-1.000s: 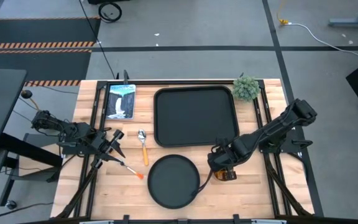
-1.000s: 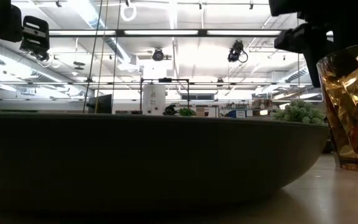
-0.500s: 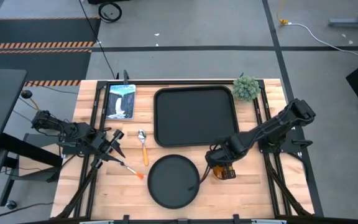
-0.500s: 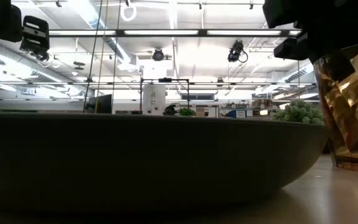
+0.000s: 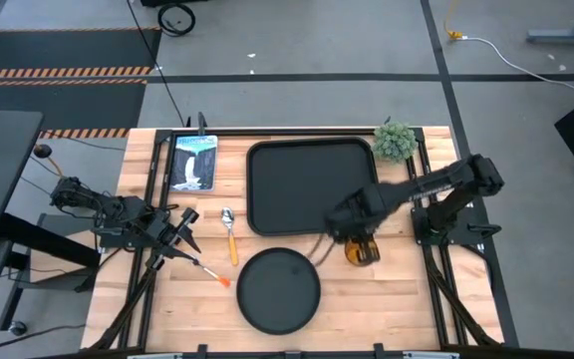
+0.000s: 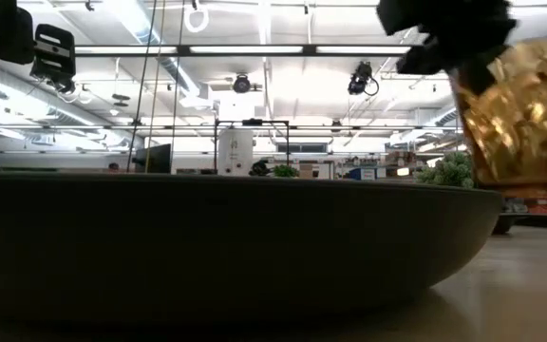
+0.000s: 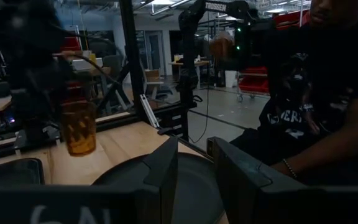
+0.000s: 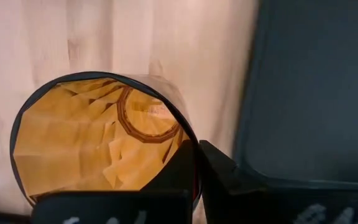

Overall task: Pick and place plate/cup/fork/spoon on tray
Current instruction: Put the yellow cup on the top right of the black tray

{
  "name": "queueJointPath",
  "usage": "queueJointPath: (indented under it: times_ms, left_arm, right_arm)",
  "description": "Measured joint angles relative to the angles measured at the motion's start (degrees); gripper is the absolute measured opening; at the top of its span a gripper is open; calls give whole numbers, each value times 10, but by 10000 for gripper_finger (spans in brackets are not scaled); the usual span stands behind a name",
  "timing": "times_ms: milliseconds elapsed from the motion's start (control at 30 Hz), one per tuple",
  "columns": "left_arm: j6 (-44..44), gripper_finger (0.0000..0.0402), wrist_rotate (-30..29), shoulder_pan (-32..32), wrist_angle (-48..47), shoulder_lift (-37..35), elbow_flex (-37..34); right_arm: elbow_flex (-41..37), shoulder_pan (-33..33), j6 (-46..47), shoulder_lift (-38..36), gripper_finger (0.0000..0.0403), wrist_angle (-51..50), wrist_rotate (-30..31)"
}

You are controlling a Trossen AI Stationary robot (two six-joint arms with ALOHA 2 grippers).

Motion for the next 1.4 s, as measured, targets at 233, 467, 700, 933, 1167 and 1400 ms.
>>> queueJointPath:
  times_ms: [233,467,700,933,1167,1400]
  left_arm:
    - [0,110,0,0,0,0,0]
    - [0,110,0,0,0,0,0]
    - [0,110,0,0,0,0,0]
    - [0,110,0,0,0,0,0]
    - [0,110,0,0,0,0,0]
    - [0,110,0,0,0,0,0]
  right_arm:
    - [27,-152,-116,0,12,-16,2]
    - [27,-356,-214,1,12,15,3]
    - [27,-517,-259,14,12,89,3]
    - [29,-608,-271,58,12,107,1]
    - [71,-666,-268,110,12,110,-4]
    - [94,-704,-260,146,18,106,-17]
